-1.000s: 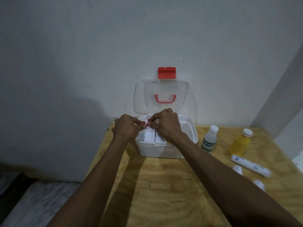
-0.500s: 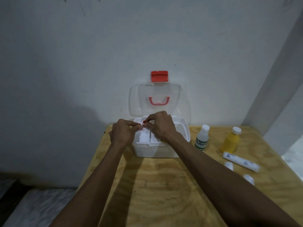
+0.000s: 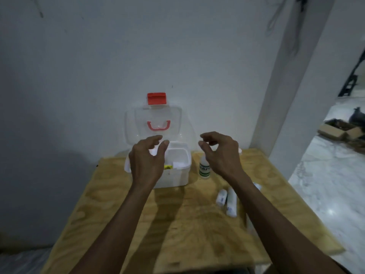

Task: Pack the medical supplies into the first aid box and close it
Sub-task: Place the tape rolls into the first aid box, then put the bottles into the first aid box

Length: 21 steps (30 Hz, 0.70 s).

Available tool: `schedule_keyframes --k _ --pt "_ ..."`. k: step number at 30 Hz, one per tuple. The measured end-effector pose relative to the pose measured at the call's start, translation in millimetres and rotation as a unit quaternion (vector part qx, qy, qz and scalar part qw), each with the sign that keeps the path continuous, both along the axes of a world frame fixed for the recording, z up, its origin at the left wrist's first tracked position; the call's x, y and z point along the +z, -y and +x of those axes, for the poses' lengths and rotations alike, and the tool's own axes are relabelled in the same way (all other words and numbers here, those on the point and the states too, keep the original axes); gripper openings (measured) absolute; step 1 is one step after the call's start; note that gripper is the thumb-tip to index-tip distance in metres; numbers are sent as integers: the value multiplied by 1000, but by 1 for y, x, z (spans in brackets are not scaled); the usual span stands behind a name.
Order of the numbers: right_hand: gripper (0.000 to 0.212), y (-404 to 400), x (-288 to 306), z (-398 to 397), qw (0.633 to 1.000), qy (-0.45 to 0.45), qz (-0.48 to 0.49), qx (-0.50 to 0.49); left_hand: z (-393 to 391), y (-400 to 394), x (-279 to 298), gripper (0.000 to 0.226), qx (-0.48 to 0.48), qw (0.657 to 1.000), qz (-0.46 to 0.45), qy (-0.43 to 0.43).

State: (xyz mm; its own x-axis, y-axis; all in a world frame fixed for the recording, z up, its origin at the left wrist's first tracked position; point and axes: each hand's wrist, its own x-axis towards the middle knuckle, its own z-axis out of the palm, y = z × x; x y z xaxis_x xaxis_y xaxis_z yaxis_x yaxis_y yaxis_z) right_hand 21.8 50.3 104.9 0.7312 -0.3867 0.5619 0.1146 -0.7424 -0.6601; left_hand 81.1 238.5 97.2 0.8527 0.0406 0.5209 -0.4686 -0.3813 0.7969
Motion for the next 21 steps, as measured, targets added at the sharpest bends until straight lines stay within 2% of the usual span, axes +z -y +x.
schedule_keyframes --k 4,8,14,21 --pt "19 49 -10 -28 996 21 36 -80 -23 48 -8 30 -41 999 25 0" --pt "30 85 -29 -40 991 10 49 -122 -32 91 -28 36 -52 995 79 -16" --pt "42 98 -58 -34 991 -28 54 -119 -31 121 -46 36 41 972 229 18" --pt "35 88 -79 -17 983 18 121 -139 -22 134 -59 31 76 969 236 7"
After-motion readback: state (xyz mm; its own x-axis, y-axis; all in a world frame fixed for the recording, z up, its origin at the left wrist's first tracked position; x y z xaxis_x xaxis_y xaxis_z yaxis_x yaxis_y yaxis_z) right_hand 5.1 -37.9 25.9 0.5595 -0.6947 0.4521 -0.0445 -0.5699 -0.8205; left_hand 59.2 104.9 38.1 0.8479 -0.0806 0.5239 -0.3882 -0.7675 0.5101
